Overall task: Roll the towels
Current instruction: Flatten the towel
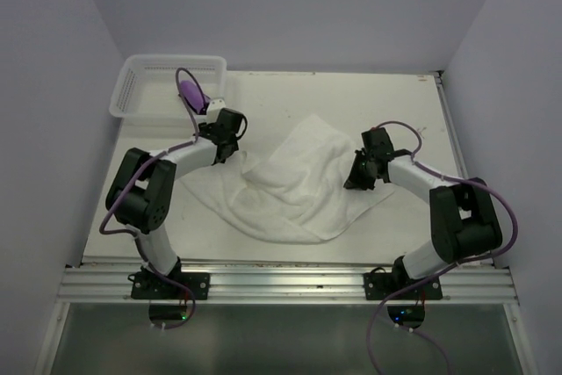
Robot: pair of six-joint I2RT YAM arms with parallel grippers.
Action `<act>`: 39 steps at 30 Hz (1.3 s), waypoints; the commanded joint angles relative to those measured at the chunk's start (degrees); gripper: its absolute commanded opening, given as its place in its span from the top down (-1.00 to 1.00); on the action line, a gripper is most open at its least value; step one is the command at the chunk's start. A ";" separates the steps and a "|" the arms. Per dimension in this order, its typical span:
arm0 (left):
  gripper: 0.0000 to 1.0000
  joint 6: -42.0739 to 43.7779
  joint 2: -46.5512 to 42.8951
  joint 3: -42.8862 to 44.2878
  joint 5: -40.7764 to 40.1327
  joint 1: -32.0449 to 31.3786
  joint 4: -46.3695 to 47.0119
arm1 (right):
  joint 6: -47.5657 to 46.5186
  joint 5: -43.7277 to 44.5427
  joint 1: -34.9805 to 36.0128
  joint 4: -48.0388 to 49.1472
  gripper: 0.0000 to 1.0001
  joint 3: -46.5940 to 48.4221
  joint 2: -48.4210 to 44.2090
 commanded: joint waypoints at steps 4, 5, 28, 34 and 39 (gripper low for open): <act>-0.06 -1.21 1.26 0.28 -1.64 0.04 3.06 | -1.14 -1.87 0.07 1.48 0.72 -0.53 -0.05; -0.06 -1.56 0.91 -0.43 -1.03 0.04 2.88 | -1.05 -1.87 0.07 1.39 0.71 -0.44 -0.14; 0.26 -19.66 -27.21 -24.77 5.93 -12.35 -11.52 | -1.93 1.56 0.07 -3.71 0.64 0.00 -7.96; -0.45 -14.84 -28.11 -19.17 -1.54 -11.12 -13.46 | -1.66 0.68 0.07 -3.53 0.56 0.61 -6.73; -0.61 -10.45 -19.94 -11.96 -6.55 -8.23 -14.16 | -2.10 0.94 0.07 -4.14 0.56 0.61 -7.70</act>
